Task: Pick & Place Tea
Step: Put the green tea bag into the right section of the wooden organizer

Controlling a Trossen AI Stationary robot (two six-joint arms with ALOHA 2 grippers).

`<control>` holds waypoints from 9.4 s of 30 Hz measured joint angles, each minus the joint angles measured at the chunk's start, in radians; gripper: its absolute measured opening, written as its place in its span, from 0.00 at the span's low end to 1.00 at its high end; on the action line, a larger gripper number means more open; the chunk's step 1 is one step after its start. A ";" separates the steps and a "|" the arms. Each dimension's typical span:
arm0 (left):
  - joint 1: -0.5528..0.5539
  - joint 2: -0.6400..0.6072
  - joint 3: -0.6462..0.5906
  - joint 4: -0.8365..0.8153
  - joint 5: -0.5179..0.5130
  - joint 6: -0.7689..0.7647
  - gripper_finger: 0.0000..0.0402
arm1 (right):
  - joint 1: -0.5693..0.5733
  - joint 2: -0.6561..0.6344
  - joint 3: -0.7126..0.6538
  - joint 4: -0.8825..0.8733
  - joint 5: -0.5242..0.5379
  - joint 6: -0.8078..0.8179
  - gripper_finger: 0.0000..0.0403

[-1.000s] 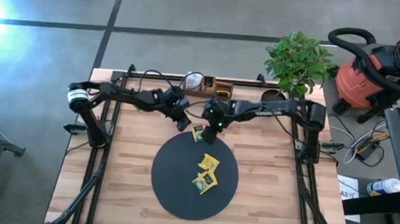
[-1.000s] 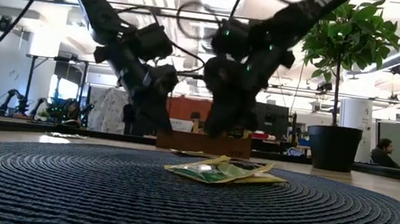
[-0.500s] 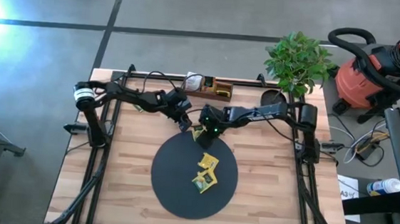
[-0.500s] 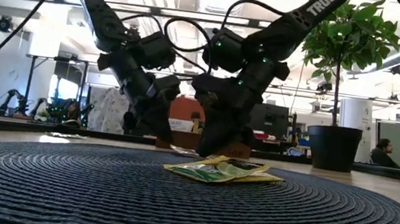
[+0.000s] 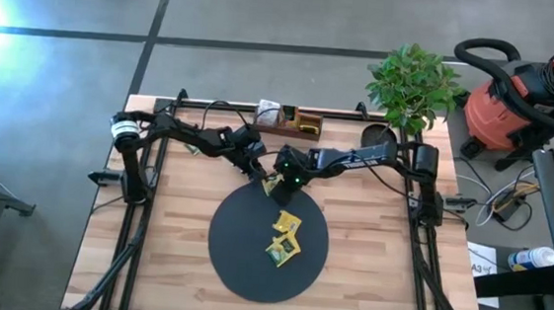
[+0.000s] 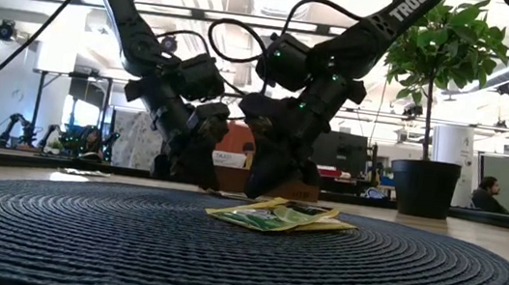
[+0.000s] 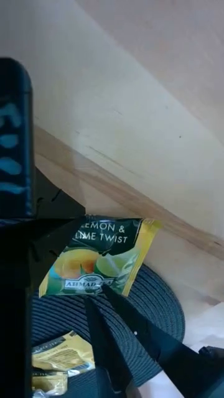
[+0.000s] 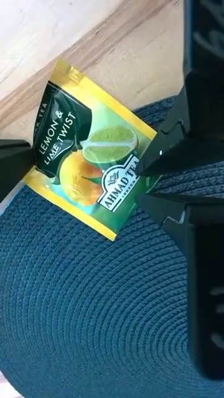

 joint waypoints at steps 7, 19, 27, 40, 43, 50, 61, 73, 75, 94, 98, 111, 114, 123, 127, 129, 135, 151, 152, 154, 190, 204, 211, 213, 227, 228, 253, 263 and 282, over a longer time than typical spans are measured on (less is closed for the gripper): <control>0.009 -0.022 0.000 -0.002 0.004 -0.016 0.00 | 0.004 0.000 -0.002 0.002 0.008 0.000 0.15; 0.024 -0.033 0.008 0.000 0.009 -0.016 0.01 | 0.006 0.000 -0.006 0.004 0.009 -0.004 0.15; 0.024 -0.033 0.007 -0.001 0.008 -0.016 0.22 | 0.006 0.000 -0.006 0.004 0.009 -0.004 0.15; 0.024 -0.016 0.006 -0.044 0.059 -0.026 0.32 | 0.006 0.000 -0.006 0.004 0.008 -0.004 0.15; 0.026 -0.009 0.006 -0.040 0.076 -0.024 0.32 | 0.006 0.000 -0.006 0.005 0.007 -0.004 0.15; 0.023 -0.003 0.009 -0.038 0.112 -0.007 0.26 | 0.006 0.000 -0.006 0.015 0.008 -0.004 0.15; 0.023 -0.003 0.029 0.001 0.086 0.048 0.01 | 0.006 0.000 -0.004 0.033 0.008 0.000 0.15; 0.024 -0.020 0.031 -0.006 0.003 0.145 0.00 | -0.020 -0.087 0.003 -0.007 0.049 -0.057 0.15; 0.024 -0.034 0.032 -0.010 -0.014 0.173 0.00 | -0.031 -0.121 0.003 -0.038 0.074 -0.089 0.15; -0.040 -0.220 0.046 -0.047 -0.194 0.523 0.00 | -0.085 -0.248 0.135 -0.291 0.196 -0.596 0.15; -0.055 -0.220 0.050 -0.048 -0.214 0.548 0.00 | -0.085 -0.245 0.181 -0.299 0.195 -0.640 0.15; -0.059 -0.220 0.126 -0.046 -0.249 0.595 0.00 | -0.073 -0.226 0.214 -0.371 0.192 -0.669 0.37; -0.060 -0.220 0.135 -0.045 -0.249 0.602 0.00 | -0.073 -0.226 0.214 -0.367 0.208 -0.667 0.39; -0.073 -0.220 0.137 -0.045 -0.248 0.611 0.00 | -0.073 -0.226 0.212 -0.372 0.228 -0.667 0.30; -0.082 -0.220 0.137 -0.046 -0.248 0.610 0.00 | -0.073 -0.226 0.212 -0.373 0.228 -0.667 0.22; -0.087 -0.220 0.137 -0.045 -0.248 0.610 0.00 | -0.074 -0.226 0.212 -0.377 0.228 -0.667 0.17; -0.093 -0.220 0.137 -0.036 -0.265 0.612 0.00 | -0.074 -0.226 0.211 -0.396 0.225 -0.667 0.05; -0.094 -0.228 0.137 -0.012 -0.349 0.548 0.10 | -0.087 -0.226 0.210 -0.414 0.462 -0.666 0.02; -0.094 -0.229 0.137 -0.012 -0.360 0.539 0.13 | -0.092 -0.226 0.212 -0.418 0.475 -0.664 0.02; -0.094 -0.230 0.137 -0.015 -0.394 0.532 0.17 | -0.105 -0.226 0.217 -0.418 0.510 -0.648 0.02; -0.093 -0.295 0.024 0.000 -0.475 0.386 0.25 | -0.252 -0.192 0.240 -0.539 0.346 -0.748 0.02; -0.093 -0.295 0.023 0.000 -0.475 0.386 0.25 | -0.315 -0.190 0.202 -0.491 0.456 -0.752 0.02; -0.092 -0.295 0.023 0.000 -0.475 0.387 0.25 | -0.345 -0.190 0.200 -0.428 0.448 -0.764 0.02; -0.092 -0.295 0.023 0.000 -0.475 0.387 0.25 | -0.347 -0.187 0.200 -0.415 0.444 -0.783 0.02; -0.092 -0.295 0.016 0.001 -0.476 0.383 0.25 | -0.344 -0.124 0.199 -0.388 0.448 -0.851 0.02; -0.092 -0.295 0.013 0.000 -0.476 0.383 0.25 | -0.344 -0.124 0.199 -0.388 0.449 -0.853 0.02; -0.090 -0.299 0.009 -0.039 -0.552 0.358 0.25 | -0.332 -0.160 0.200 -0.367 0.482 -0.804 0.43; -0.089 -0.305 0.009 -0.098 -0.559 0.350 0.25 | -0.303 -0.197 0.203 -0.439 0.317 -0.774 0.39; -0.089 -0.305 0.009 -0.098 -0.558 0.318 0.25 | -0.297 -0.061 0.203 -0.383 0.420 -0.781 0.02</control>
